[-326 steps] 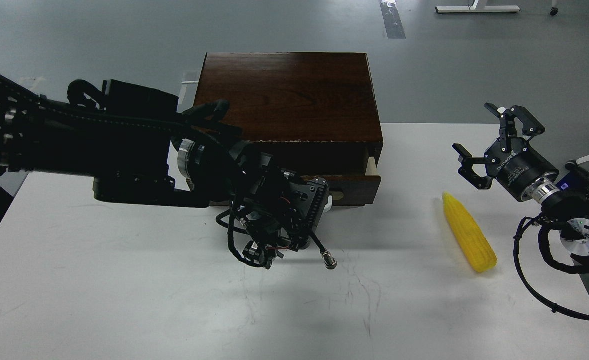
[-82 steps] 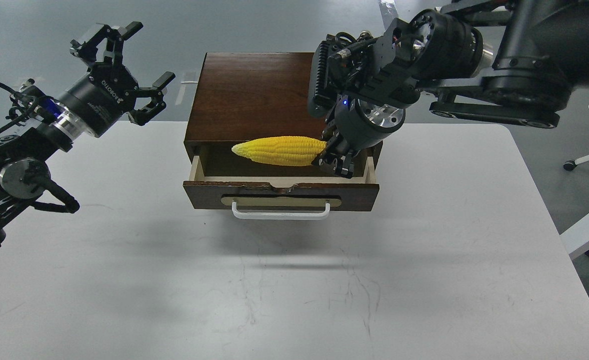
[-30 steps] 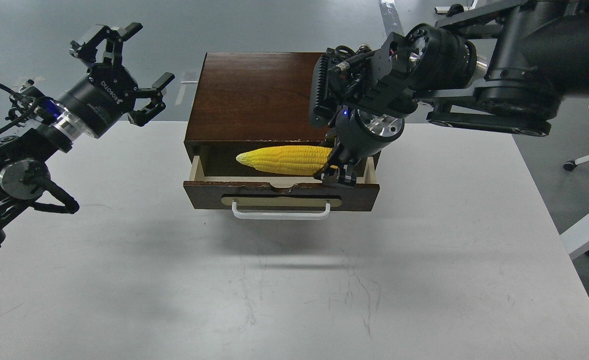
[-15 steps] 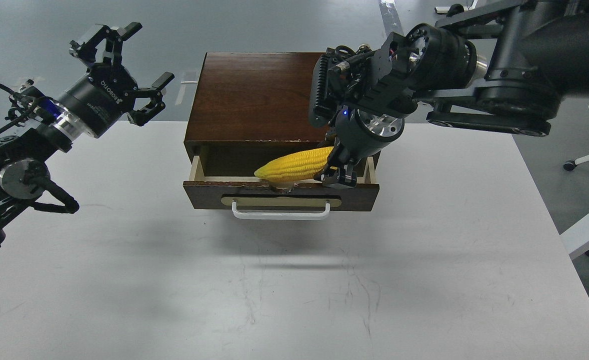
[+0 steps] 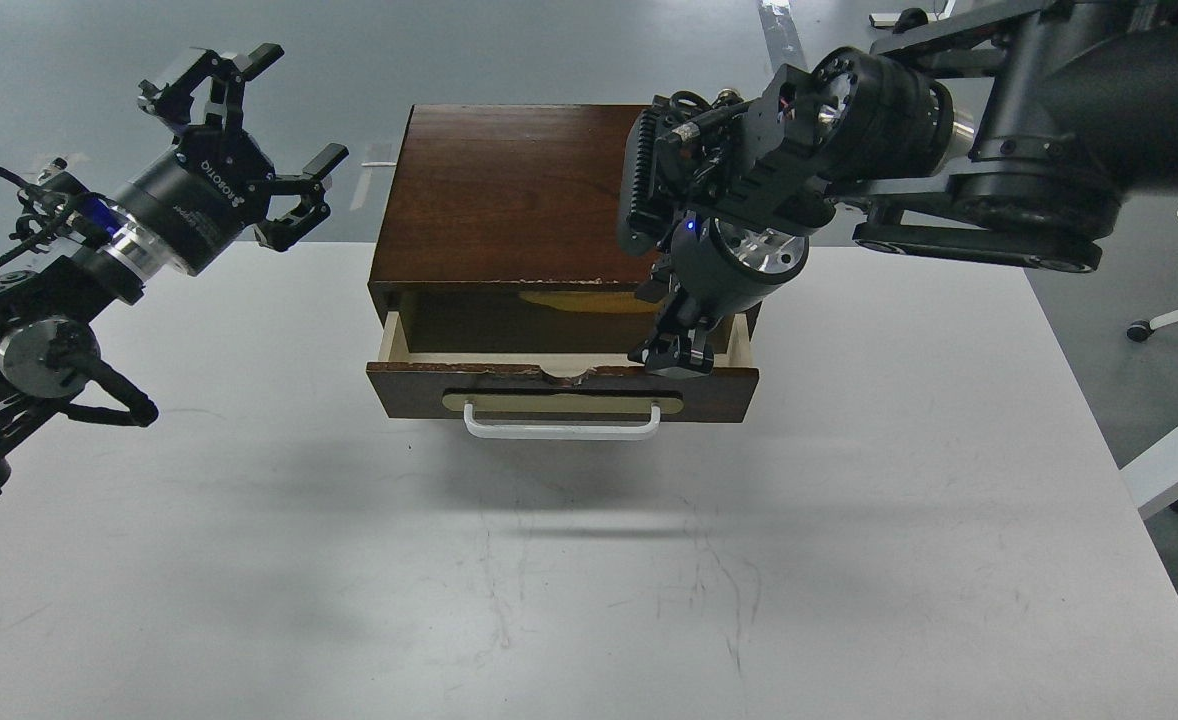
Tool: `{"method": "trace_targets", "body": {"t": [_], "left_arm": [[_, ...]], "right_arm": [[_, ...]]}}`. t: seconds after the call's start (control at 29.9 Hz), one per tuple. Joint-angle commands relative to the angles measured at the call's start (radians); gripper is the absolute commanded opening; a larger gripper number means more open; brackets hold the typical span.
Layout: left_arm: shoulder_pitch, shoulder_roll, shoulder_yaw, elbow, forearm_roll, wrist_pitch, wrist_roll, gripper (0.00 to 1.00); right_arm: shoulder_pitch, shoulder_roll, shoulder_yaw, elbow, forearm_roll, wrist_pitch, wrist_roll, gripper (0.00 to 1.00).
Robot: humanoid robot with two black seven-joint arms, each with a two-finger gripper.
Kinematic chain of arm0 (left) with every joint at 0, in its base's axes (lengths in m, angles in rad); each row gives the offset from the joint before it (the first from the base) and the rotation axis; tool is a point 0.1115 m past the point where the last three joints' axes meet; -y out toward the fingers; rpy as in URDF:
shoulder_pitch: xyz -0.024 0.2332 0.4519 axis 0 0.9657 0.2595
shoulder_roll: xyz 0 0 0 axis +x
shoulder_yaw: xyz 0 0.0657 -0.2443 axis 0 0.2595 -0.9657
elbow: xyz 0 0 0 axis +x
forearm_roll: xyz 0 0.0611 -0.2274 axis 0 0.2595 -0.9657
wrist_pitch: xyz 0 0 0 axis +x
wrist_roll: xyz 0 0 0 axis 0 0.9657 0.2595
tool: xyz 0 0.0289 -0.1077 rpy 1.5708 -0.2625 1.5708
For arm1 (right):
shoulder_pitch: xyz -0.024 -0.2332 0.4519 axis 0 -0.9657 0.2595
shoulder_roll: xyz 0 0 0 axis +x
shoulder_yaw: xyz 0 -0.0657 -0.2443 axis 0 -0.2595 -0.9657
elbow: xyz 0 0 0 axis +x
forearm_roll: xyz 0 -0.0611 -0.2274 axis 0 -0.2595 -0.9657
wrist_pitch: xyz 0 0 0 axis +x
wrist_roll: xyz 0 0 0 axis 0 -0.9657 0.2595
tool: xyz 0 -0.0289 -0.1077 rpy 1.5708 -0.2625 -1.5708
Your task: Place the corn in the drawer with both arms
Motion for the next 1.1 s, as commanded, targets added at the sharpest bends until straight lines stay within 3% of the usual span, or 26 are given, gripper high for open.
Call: {"method": "trace_targets", "body": {"t": [0.0, 0.17, 0.4, 0.57, 0.77, 0.9, 1.07], "left_arm": [[0.000, 0.000, -0.005, 0.000, 0.000, 0.000, 0.000, 0.98], [-0.001, 0.000, -0.005, 0.000, 0.000, 0.000, 0.000, 0.98], [0.000, 0.000, -0.005, 0.000, 0.000, 0.000, 0.000, 0.98], [0.002, 0.000, -0.005, 0.000, 0.000, 0.000, 0.000, 0.98], [0.006, -0.002, -0.005, 0.000, 0.000, 0.000, 0.000, 0.98], [0.019, -0.006, -0.005, 0.000, 0.000, 0.000, 0.000, 0.98], [0.026, -0.008, -0.005, 0.000, 0.002, 0.000, 0.000, 0.98]], "right_arm": [[0.002, -0.002, 0.002, 0.000, 0.005, 0.000, 0.000, 0.58], [0.012, -0.009, 0.018, -0.009, 0.038, -0.003, 0.000, 0.59], [0.031, -0.109, 0.063, -0.026, 0.436, 0.000, 0.000, 0.97], [0.009, -0.227, 0.081, -0.026, 0.669, 0.000, 0.000, 0.98], [-0.178, -0.425, 0.245, -0.038, 0.940, 0.000, 0.000, 0.98], [-0.432, -0.550, 0.437, -0.041, 1.040, -0.008, 0.000, 0.98], [-0.708, -0.592, 0.670, -0.044, 1.150, -0.017, 0.000, 0.98]]}}
